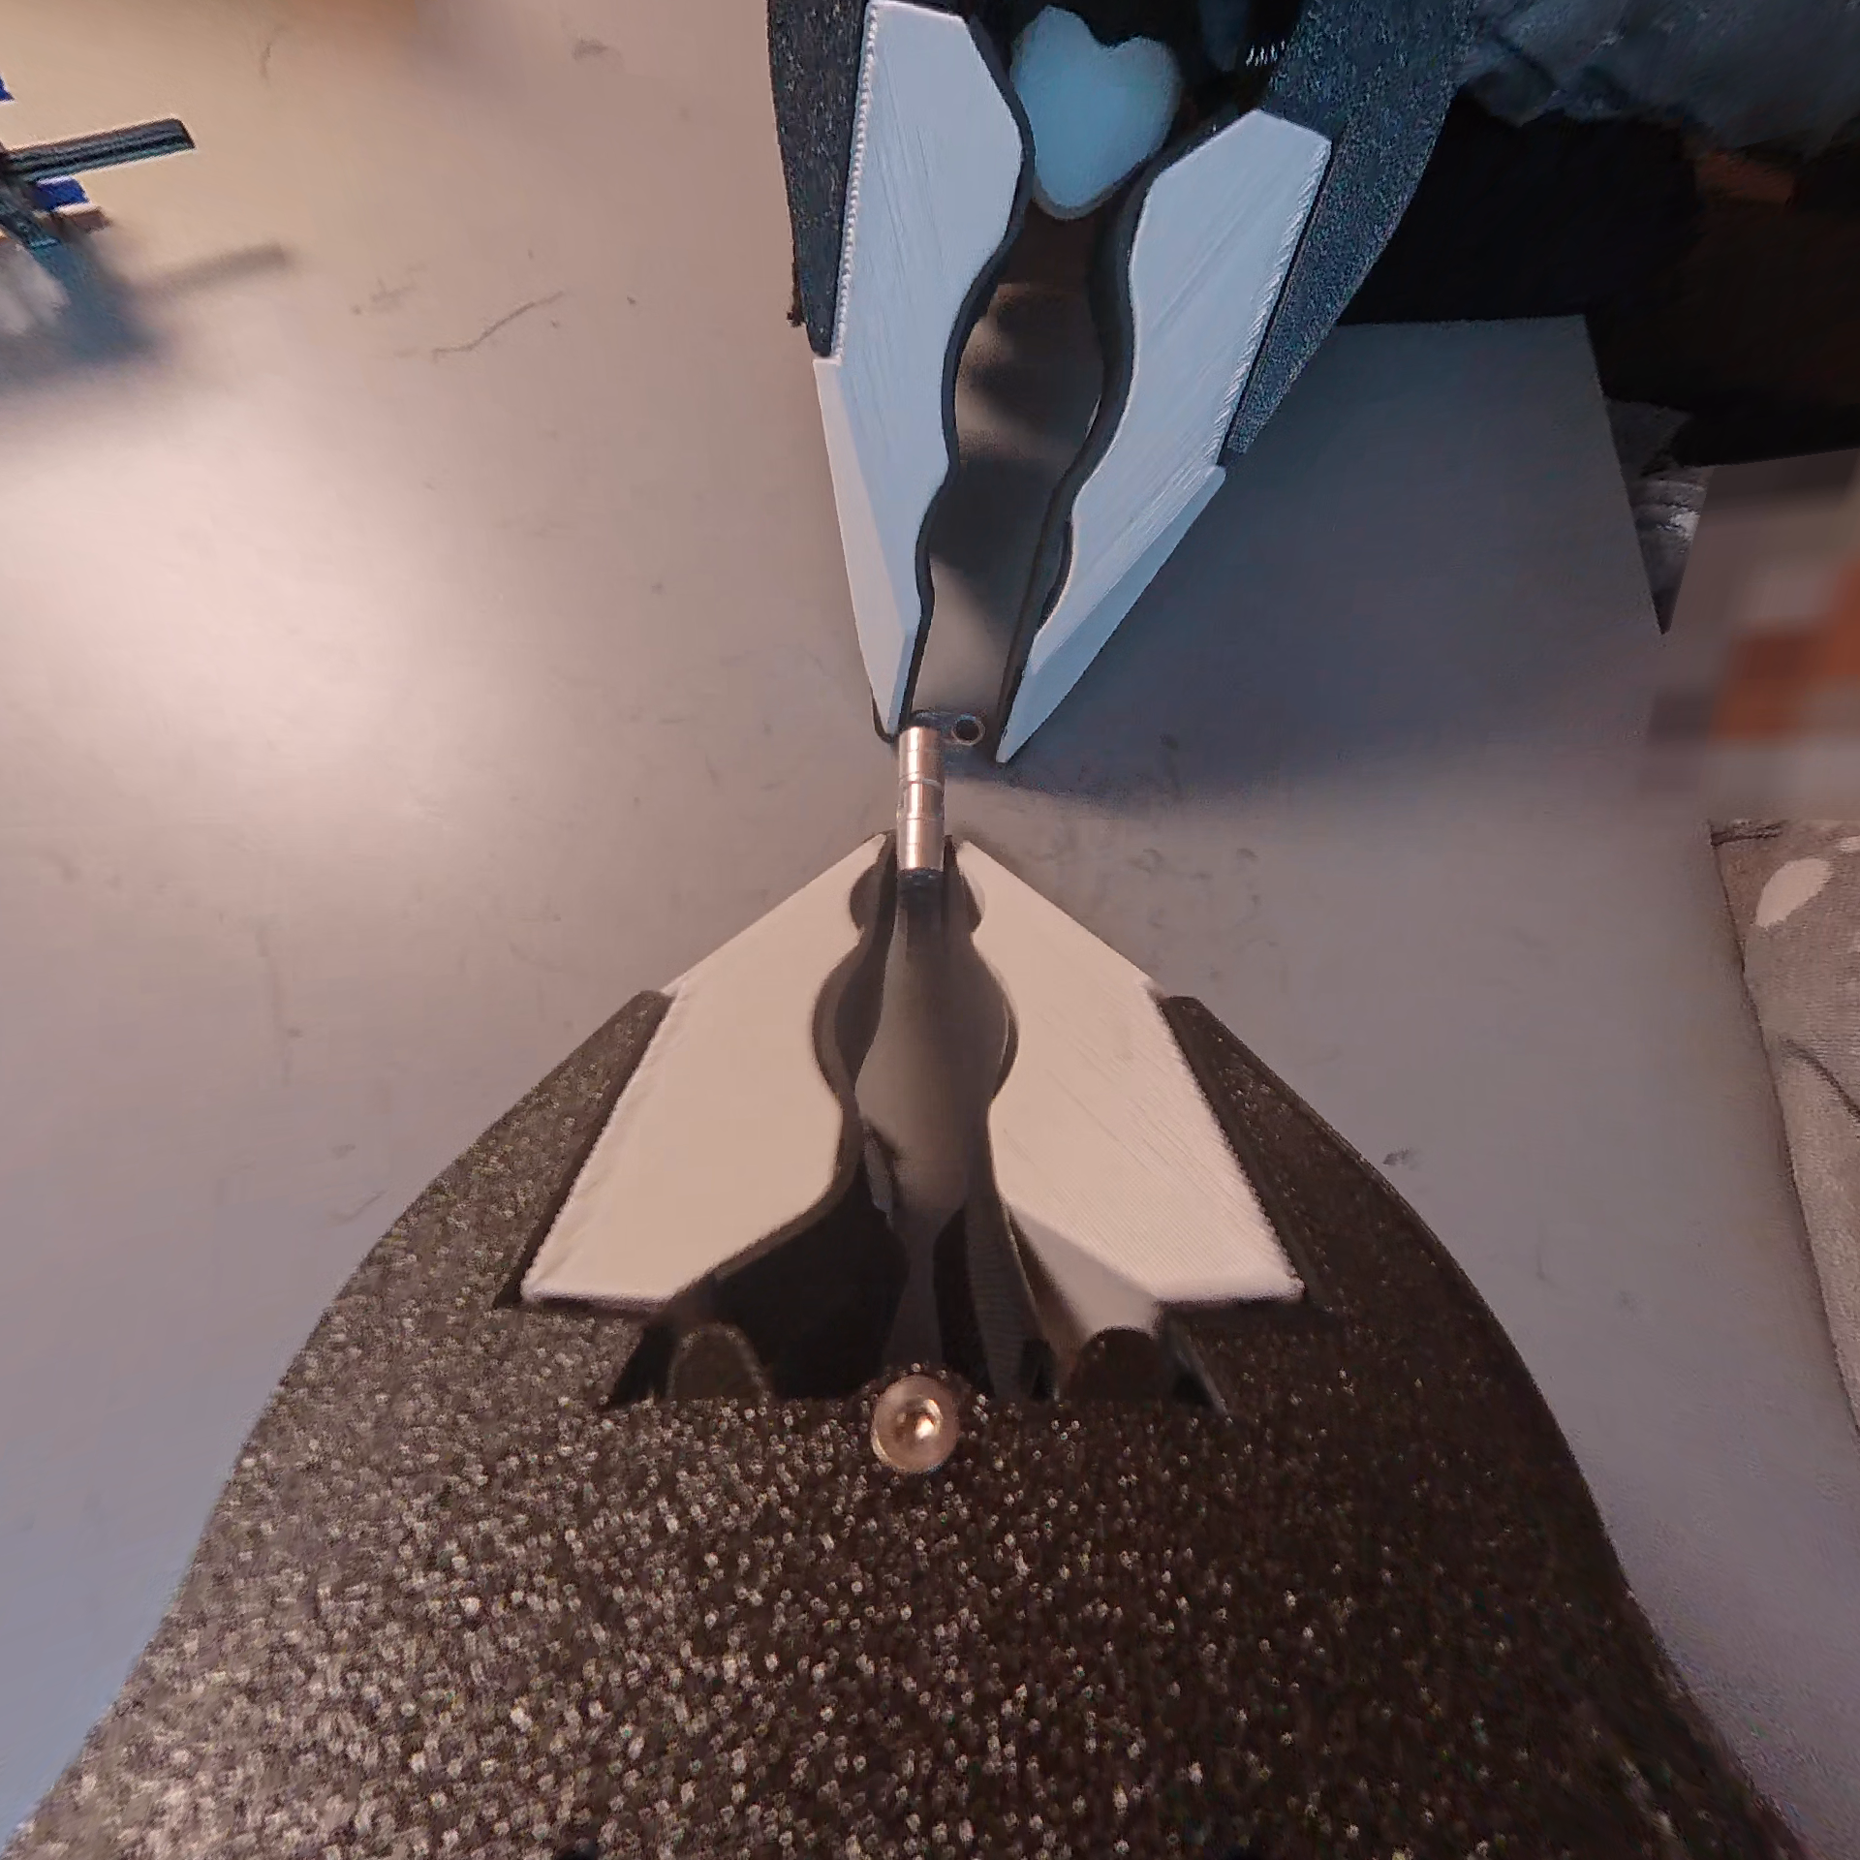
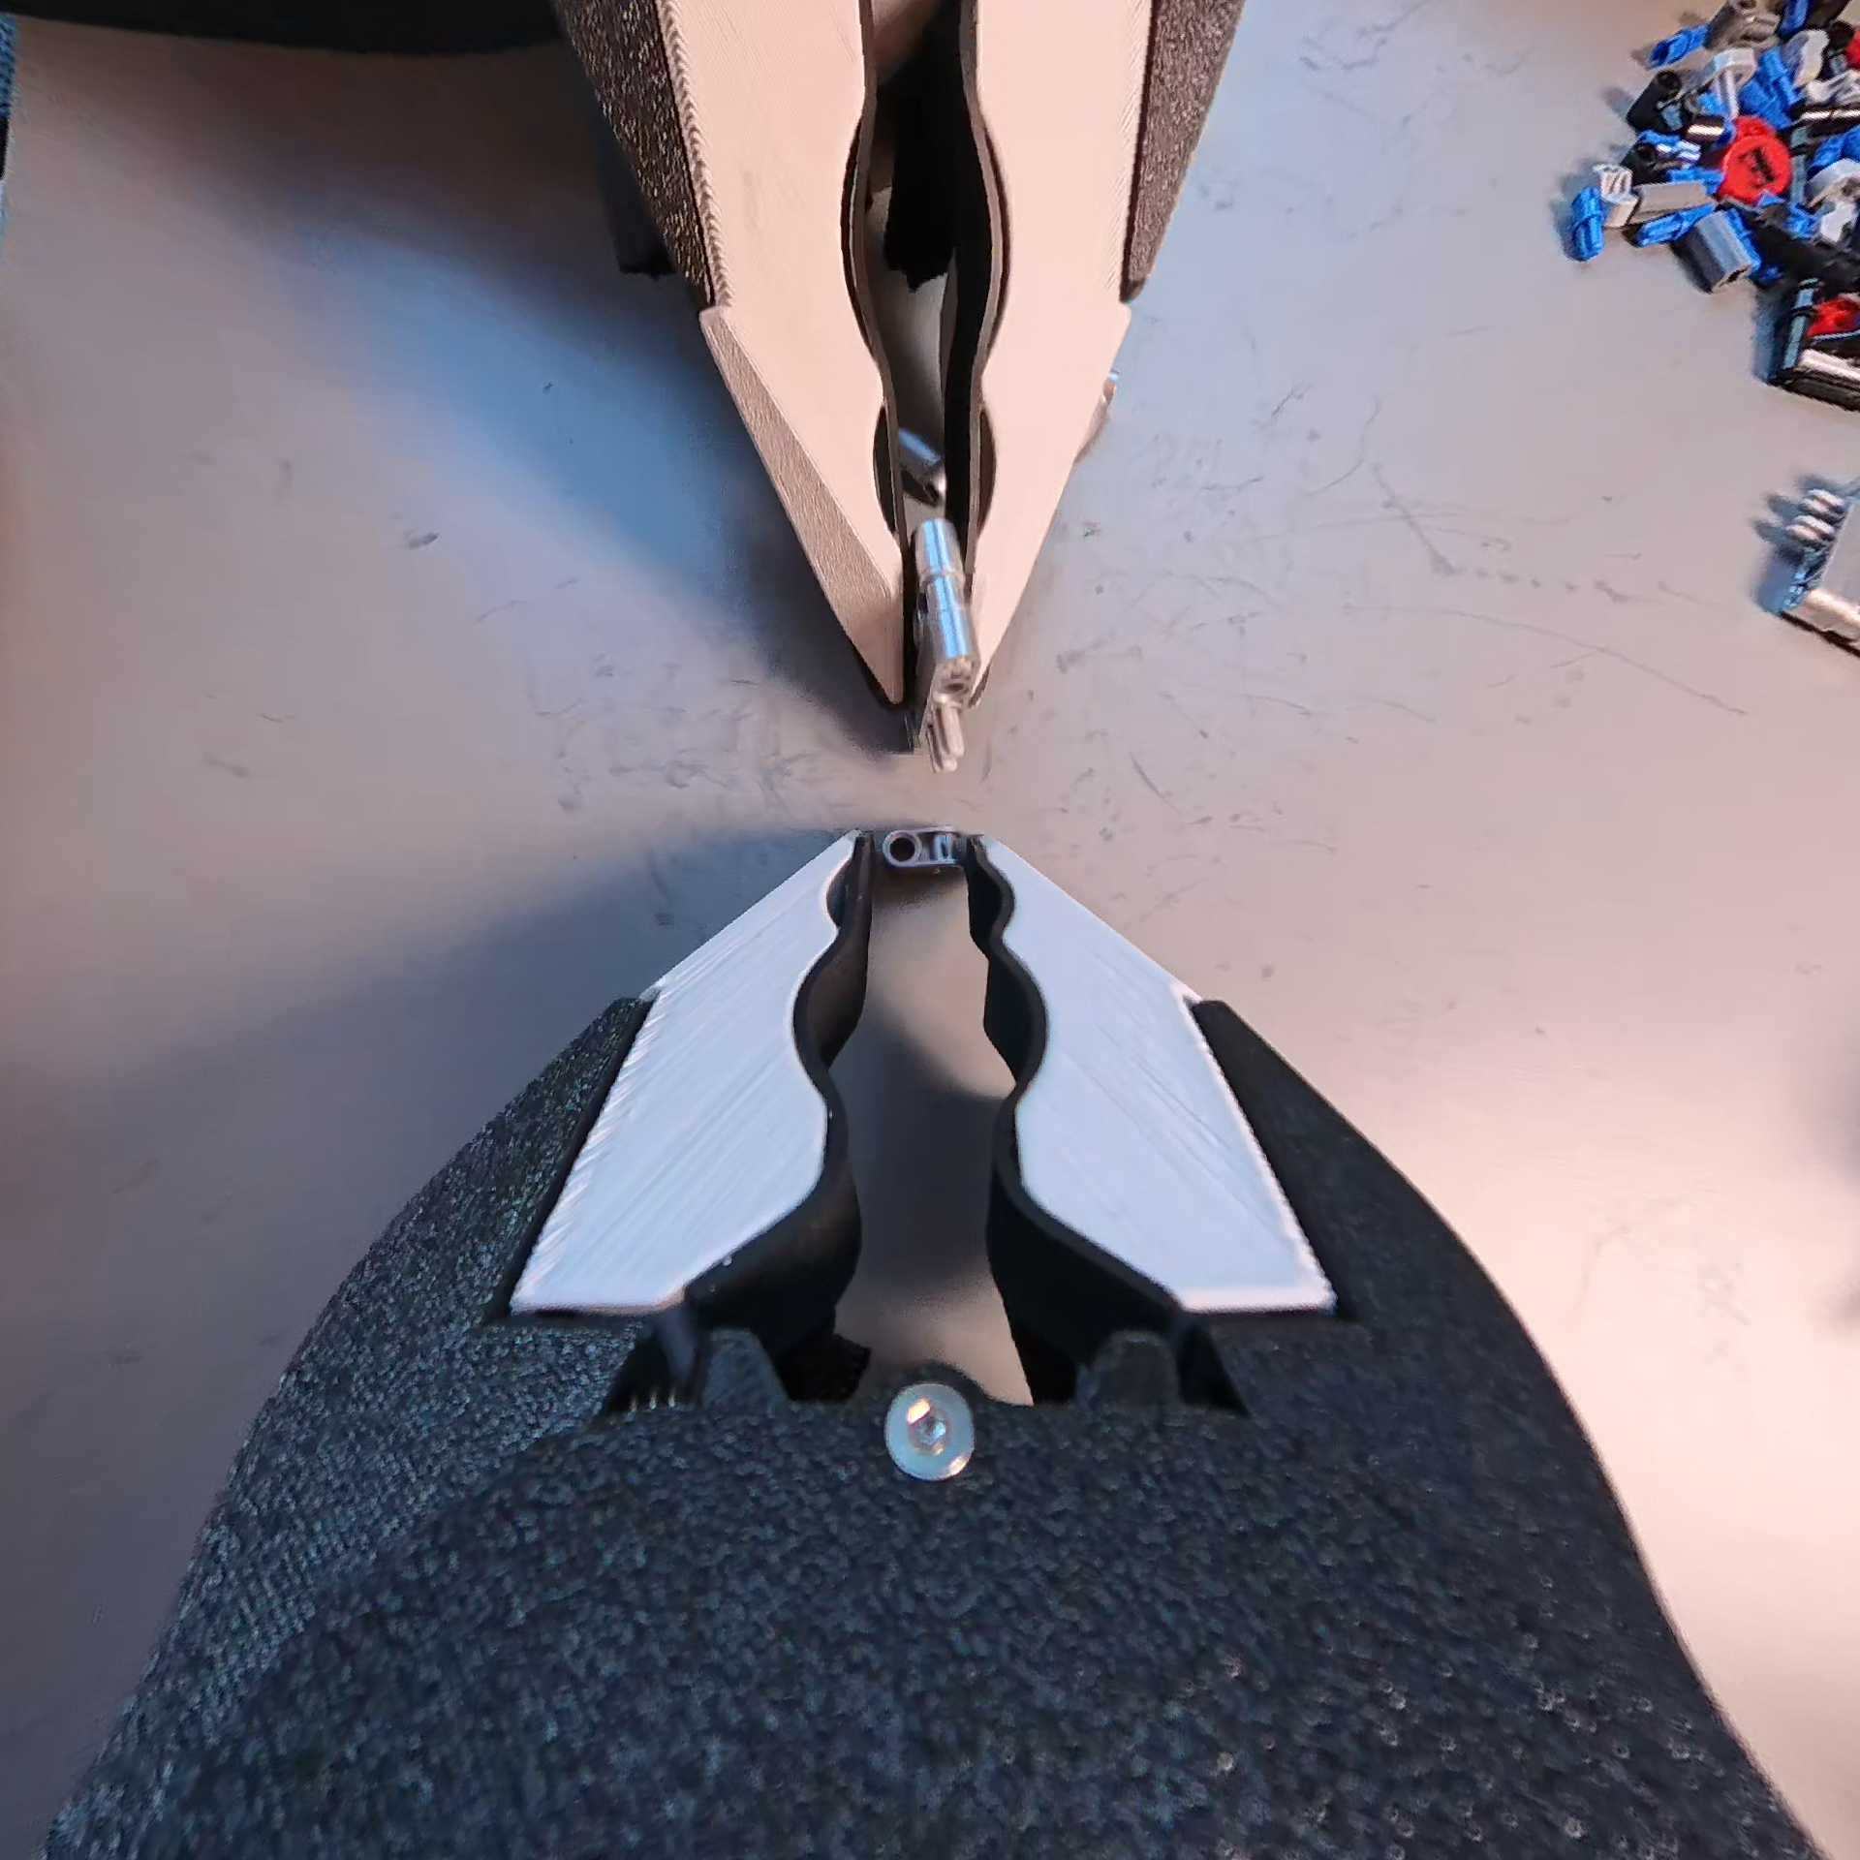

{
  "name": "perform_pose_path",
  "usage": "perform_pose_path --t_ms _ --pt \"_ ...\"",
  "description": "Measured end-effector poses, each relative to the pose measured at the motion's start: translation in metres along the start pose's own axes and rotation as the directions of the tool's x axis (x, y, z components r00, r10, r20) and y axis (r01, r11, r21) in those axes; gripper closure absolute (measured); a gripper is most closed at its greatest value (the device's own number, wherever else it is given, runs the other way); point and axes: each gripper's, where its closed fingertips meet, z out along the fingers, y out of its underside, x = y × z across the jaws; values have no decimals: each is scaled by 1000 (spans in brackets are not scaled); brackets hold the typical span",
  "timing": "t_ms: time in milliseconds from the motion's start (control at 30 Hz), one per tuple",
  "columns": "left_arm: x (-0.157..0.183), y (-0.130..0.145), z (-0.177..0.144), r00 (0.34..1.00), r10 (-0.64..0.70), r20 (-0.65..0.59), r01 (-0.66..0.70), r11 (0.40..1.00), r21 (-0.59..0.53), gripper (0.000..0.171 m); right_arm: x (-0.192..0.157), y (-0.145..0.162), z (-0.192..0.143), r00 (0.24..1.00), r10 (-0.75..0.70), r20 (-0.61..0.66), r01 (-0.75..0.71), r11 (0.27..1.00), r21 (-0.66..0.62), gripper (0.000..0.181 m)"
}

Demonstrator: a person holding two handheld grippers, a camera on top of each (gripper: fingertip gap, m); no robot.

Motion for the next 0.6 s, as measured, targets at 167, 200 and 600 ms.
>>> perform_pose_path --t_ms 167,200,600 --pt "-1 -3 3 999 -9 -33 7 999 -42 166 0 -2 2 1000 -6 1 6 1000 6 165" --pt "-1 -3 3 999 -16 -38 15 999 -47 166 1 -2 2 1000 -7 3 7 1000 7 165" --pt "0 -1 2 990 -135 -43 128 982 -142 166 5 -4 1 999 22 31 -23 1000 19 165"
